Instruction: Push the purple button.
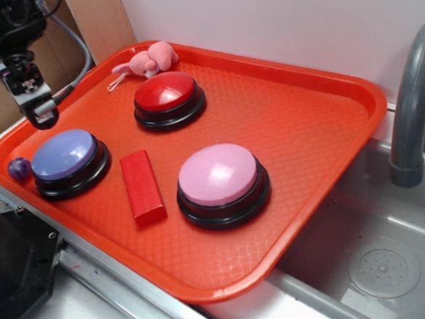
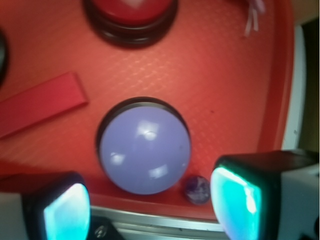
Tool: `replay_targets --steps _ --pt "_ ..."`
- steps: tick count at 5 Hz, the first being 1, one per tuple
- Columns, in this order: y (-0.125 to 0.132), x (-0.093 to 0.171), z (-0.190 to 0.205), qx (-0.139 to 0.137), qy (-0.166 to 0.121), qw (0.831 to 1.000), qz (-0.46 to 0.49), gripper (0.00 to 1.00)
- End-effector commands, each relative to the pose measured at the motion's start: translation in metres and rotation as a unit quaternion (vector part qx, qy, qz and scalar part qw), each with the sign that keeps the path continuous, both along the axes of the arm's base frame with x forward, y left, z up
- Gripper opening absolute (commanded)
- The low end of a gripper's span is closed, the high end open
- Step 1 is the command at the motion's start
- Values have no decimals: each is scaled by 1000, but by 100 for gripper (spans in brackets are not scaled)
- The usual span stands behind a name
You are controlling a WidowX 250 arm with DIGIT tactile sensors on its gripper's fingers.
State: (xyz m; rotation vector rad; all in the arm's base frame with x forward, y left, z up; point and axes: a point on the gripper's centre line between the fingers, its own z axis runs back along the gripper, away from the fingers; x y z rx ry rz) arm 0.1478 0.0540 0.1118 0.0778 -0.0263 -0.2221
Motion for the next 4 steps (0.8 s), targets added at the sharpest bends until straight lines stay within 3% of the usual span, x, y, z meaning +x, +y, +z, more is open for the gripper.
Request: replay_targets --steps 1,2,3,4 --pt "6 -1 18 -6 -12 1000 16 100" --pt "3 -4 28 -5 12 1000 0 100" --pt "4 -2 33 6 17 1000 22 100" --pt "6 1 37 2 4 1000 18 100"
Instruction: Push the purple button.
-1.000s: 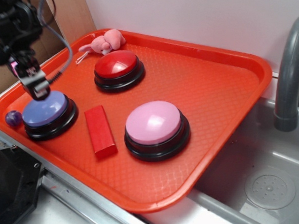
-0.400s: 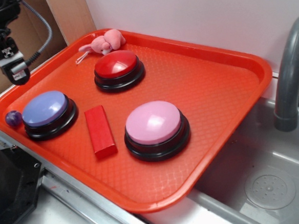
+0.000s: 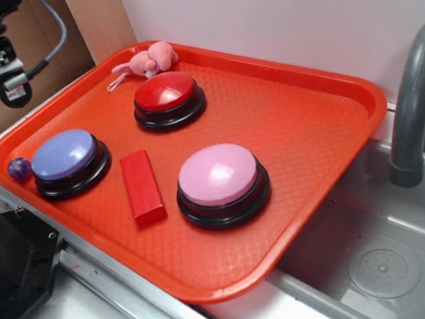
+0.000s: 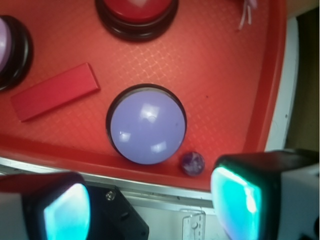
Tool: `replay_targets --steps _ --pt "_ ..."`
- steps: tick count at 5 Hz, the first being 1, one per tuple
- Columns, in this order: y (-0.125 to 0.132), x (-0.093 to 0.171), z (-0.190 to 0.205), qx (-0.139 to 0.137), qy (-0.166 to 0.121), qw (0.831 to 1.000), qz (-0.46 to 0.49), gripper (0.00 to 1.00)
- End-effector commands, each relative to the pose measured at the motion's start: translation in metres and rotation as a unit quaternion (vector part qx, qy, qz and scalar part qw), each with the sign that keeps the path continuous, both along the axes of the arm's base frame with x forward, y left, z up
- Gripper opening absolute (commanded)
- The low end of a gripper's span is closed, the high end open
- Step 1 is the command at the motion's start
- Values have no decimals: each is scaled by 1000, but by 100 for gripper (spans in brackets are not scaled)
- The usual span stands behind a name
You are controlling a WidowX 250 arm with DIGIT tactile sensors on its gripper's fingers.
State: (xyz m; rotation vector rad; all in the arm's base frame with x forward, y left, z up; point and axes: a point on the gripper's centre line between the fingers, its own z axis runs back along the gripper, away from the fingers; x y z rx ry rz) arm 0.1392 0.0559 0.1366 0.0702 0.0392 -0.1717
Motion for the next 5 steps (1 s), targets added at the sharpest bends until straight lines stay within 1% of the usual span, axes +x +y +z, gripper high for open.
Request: replay_targets --steps 1,2,3,4,5 --pt "4 13 20 8 -39 999 -6 100" --pt "5 14 29 10 -49 999 -5 100" --pt "10 13 36 4 -51 999 -2 100" --pt "13 13 42 4 -56 998 0 100" --pt "13 14 45 10 -53 999 2 100"
